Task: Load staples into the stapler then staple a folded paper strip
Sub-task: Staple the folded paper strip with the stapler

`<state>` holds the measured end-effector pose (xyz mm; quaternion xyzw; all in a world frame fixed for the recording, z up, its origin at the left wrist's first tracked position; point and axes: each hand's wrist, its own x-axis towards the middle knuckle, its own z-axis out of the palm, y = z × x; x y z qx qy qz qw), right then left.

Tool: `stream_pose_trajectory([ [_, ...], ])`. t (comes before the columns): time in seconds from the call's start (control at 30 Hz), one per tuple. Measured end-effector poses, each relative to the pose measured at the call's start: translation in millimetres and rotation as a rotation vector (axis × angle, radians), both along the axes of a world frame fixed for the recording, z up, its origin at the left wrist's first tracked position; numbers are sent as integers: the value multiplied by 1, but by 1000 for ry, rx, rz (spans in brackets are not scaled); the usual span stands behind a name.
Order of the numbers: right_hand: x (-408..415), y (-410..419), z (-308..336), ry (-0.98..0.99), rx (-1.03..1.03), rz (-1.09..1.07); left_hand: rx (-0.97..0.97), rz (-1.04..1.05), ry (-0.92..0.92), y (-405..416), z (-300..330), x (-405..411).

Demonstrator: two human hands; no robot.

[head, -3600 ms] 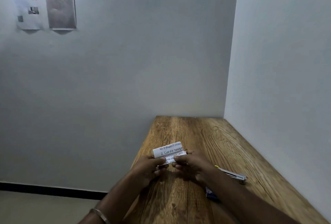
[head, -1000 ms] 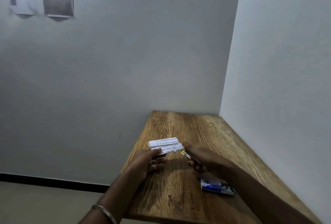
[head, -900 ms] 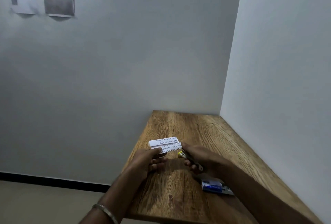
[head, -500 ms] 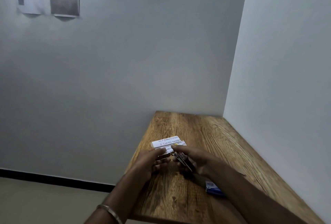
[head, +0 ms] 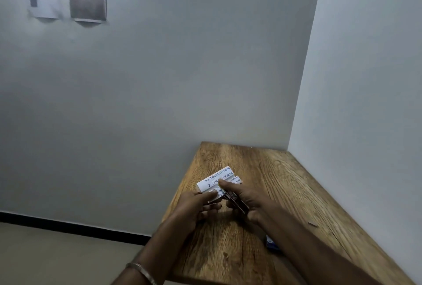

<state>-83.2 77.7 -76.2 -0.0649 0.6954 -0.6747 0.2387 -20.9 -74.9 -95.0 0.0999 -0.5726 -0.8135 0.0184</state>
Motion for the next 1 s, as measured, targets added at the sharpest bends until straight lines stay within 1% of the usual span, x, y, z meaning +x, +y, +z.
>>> stream_pose_trajectory([
  [0.73,-5,-6,-8,35,31,-175,26,-38,-18,-3,-4,-3],
  [0.83,-5,-4,-7,-1,10,-131,31,-20,-10,-2,-4,-2],
  [0.93,-5,0,-3,-83,-56,-22,29,-2,5,0,-4,-1],
  [1.0,-5,4,-2,-98,-89,34,30,-1,11,1,-3,0],
])
